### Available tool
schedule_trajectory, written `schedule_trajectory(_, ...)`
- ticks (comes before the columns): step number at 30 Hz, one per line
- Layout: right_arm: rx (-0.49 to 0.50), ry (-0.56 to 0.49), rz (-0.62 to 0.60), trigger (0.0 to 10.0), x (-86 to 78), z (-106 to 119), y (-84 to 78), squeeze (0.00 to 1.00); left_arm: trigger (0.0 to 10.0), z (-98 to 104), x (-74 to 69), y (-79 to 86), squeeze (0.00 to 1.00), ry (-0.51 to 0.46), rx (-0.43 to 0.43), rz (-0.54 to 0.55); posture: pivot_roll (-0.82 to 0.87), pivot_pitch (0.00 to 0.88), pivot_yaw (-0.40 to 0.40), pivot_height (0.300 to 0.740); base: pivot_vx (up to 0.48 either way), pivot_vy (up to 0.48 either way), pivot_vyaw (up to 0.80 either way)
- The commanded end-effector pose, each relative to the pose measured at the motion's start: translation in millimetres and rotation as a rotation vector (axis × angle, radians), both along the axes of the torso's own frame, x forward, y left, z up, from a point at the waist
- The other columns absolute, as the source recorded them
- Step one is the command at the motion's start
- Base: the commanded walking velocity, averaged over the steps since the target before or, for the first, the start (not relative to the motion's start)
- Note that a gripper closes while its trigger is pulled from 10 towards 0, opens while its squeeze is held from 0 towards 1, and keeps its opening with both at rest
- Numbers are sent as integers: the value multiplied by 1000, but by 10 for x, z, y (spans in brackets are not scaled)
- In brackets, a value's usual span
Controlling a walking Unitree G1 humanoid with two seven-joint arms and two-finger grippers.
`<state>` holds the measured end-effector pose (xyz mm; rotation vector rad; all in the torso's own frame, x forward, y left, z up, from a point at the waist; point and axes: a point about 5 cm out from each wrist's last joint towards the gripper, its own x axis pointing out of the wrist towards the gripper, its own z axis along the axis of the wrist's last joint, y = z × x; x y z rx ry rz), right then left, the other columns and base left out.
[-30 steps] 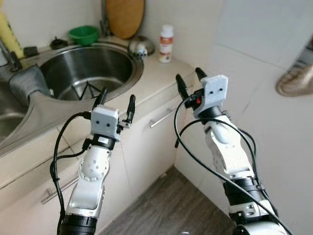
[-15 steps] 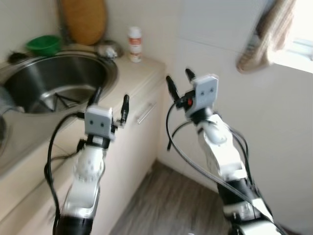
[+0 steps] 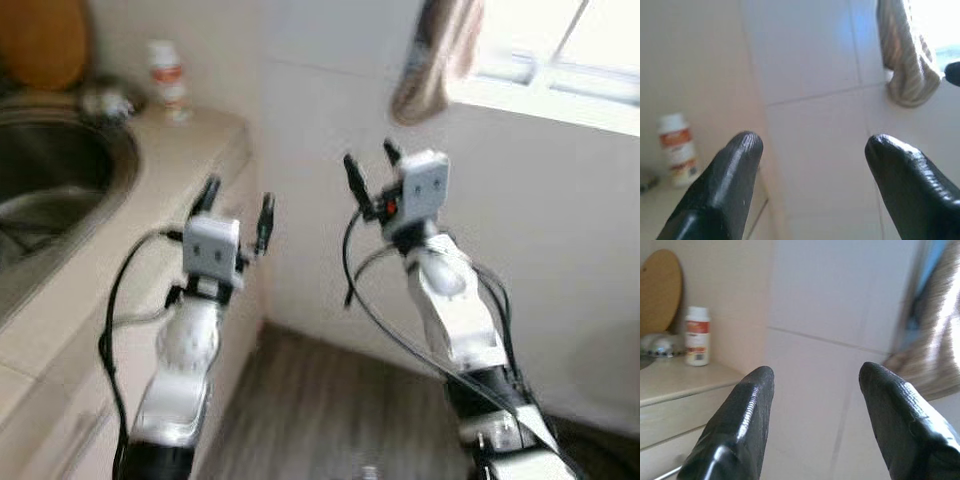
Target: Kitchen organization
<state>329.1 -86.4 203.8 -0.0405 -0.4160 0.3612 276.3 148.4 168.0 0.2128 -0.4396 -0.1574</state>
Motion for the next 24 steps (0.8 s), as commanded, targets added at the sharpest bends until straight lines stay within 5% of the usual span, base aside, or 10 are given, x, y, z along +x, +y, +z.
schedule_trajectory(1, 5, 1, -20, 10000, 2, 2, -69, 0, 10000, -6, -11, -28, 0, -1, -4, -10, 8, 0, -26, 740, 0, 0, -800)
schedule_trajectory(24, 14, 4, -30, 10000, 1, -12, -79, 0, 10000, -35, -19, -49, 0, 7, 12, -18, 7, 0, -24, 740, 0, 0, -800)
